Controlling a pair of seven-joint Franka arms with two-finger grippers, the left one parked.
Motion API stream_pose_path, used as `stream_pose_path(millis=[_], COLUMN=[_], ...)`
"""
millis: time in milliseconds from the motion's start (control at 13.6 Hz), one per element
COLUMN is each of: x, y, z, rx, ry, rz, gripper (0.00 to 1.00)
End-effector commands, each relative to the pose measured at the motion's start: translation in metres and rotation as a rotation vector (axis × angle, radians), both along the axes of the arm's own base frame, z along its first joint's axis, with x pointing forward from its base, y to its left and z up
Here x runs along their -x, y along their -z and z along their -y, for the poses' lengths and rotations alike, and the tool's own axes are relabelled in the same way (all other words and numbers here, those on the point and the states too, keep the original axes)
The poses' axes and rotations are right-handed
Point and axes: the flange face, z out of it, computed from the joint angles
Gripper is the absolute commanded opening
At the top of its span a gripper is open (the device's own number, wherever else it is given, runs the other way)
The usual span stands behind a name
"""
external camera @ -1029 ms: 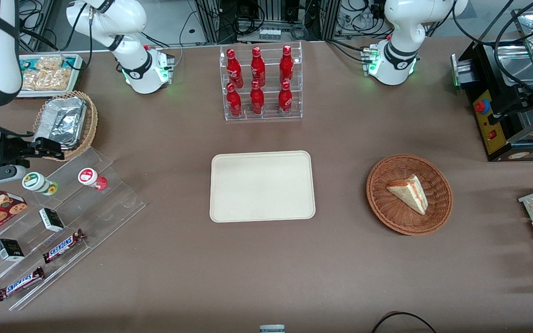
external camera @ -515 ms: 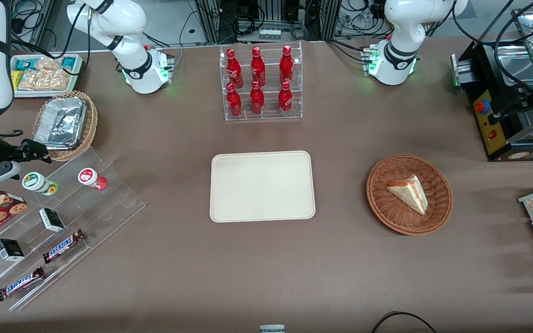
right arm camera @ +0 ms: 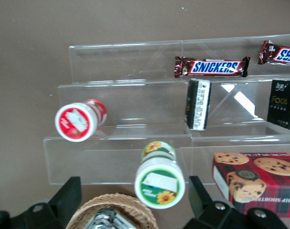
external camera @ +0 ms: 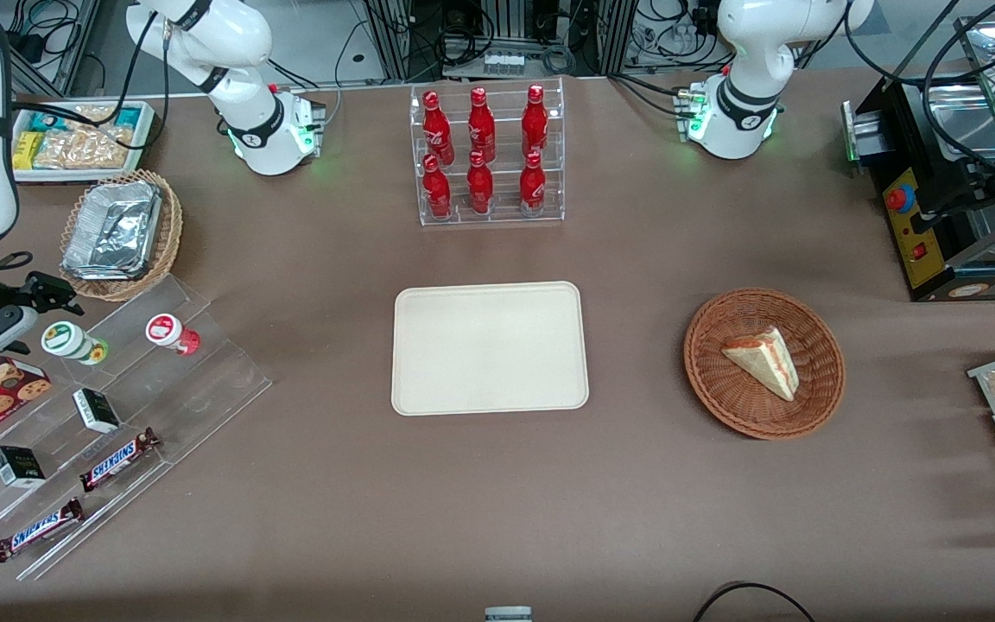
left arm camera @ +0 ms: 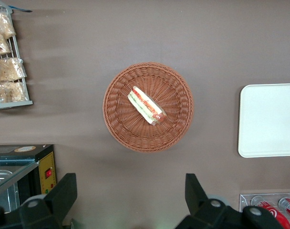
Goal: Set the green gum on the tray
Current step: 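Move the right gripper down toward the green-and-white gum canister on the stand, then close the right gripper on the green-and-white gum canister and lift it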
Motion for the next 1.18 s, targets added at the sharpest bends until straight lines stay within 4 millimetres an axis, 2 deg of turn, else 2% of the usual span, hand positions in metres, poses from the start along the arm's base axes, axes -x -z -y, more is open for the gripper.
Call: stream_pose_path(millis=[0,368,588,882,956,1029,1103], x=[-0.001,0.003,0.01,0.016,0.017,0.017,0.017], y=[0.015,0.037,0.054,0.062,0.065,0.065,0.065], z=[0.017,0.017,0.025,0.031,0.03,0.029,0.029], rx=[0.015,0.02,0.026,0.022,0.02,0.019,0.018], ry=[-0.023,-0.032,-0.043,-0.032,-0.032,-0.034,-0.034], rz=[0.01,0.027,0.044,0.034,0.028,0.027,0.025], gripper=[1.0,1.0,1.0,1.0,0.96,0.76,0.4])
